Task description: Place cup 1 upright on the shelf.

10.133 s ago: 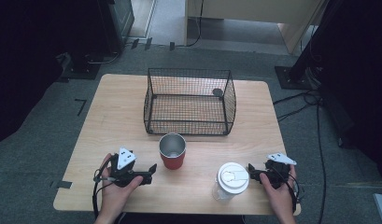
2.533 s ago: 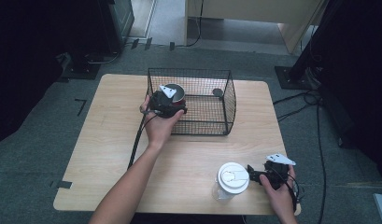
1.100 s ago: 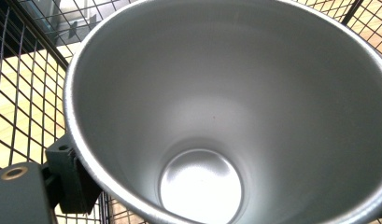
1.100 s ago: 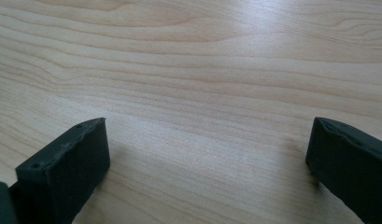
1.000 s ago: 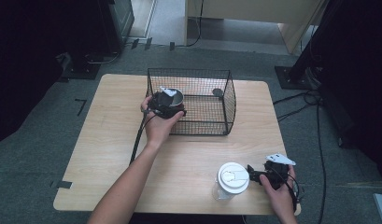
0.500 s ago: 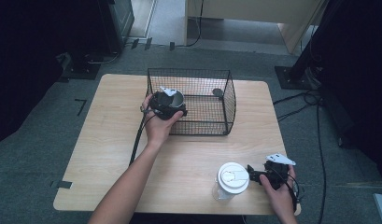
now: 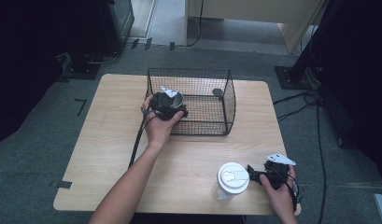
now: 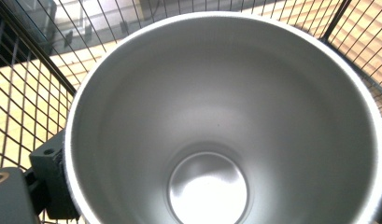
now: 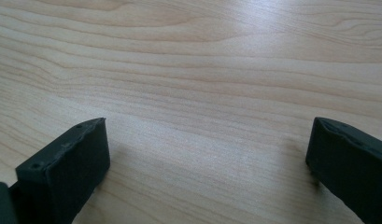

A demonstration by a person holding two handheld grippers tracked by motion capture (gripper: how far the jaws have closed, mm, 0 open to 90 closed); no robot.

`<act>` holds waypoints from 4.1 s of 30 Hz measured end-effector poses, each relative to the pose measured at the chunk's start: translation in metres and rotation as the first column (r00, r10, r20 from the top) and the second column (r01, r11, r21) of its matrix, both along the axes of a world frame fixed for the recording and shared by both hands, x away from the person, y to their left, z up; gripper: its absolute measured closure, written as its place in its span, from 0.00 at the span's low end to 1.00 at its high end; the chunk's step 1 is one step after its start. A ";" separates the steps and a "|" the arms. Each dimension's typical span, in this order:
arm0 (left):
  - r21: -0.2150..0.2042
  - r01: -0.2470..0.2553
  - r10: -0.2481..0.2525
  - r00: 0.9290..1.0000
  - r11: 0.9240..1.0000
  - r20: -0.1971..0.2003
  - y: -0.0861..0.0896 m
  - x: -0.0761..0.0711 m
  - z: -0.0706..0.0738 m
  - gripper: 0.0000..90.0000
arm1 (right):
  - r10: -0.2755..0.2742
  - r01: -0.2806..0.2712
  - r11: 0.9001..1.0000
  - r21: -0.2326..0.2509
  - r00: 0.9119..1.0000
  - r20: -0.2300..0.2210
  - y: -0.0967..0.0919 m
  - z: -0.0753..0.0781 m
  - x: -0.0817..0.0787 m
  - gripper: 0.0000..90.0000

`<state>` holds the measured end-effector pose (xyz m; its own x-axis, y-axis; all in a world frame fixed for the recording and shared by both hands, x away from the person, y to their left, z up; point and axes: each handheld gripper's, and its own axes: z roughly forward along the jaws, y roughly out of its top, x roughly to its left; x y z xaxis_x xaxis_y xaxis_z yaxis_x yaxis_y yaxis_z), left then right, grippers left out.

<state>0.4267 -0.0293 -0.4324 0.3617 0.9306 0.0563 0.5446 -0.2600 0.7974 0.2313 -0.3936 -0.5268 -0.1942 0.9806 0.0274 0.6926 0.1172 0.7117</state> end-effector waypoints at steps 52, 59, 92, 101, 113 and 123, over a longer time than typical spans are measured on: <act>-0.105 0.144 -0.115 0.964 0.984 0.241 0.032 -0.056 0.044 0.00 | 0.000 0.000 1.000 0.000 1.000 0.000 0.000 0.000 0.000 0.00; -0.112 0.164 -0.137 0.966 0.980 0.220 0.043 -0.074 0.041 0.00 | 0.000 0.000 1.000 0.000 1.000 0.000 0.000 0.000 0.000 0.00; -0.150 0.093 -0.074 0.989 0.984 0.128 0.129 -0.134 -0.009 0.00 | 0.001 -0.001 1.000 0.001 1.000 -0.001 0.000 0.000 0.000 0.00; -0.132 0.048 -0.035 0.994 0.990 0.100 0.159 -0.144 -0.027 0.00 | 0.020 -0.020 1.000 0.000 1.000 0.000 -0.002 0.000 -0.003 0.00; -0.105 -0.021 0.023 1.000 0.994 0.019 0.191 -0.157 -0.060 0.00 | 0.023 -0.024 1.000 0.020 1.000 0.021 -0.006 0.006 -0.015 0.00; -0.065 -0.081 0.079 0.996 0.995 -0.031 0.214 -0.165 -0.077 0.00 | 0.035 -0.040 0.997 0.060 0.997 0.074 -0.005 0.025 -0.032 0.00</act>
<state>0.2615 0.1846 -0.5089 0.2866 0.9579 -0.0152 0.5841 -0.1621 0.7953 0.1995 -0.3988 -0.5023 -0.2347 0.9694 0.0720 0.6346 0.0967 0.7667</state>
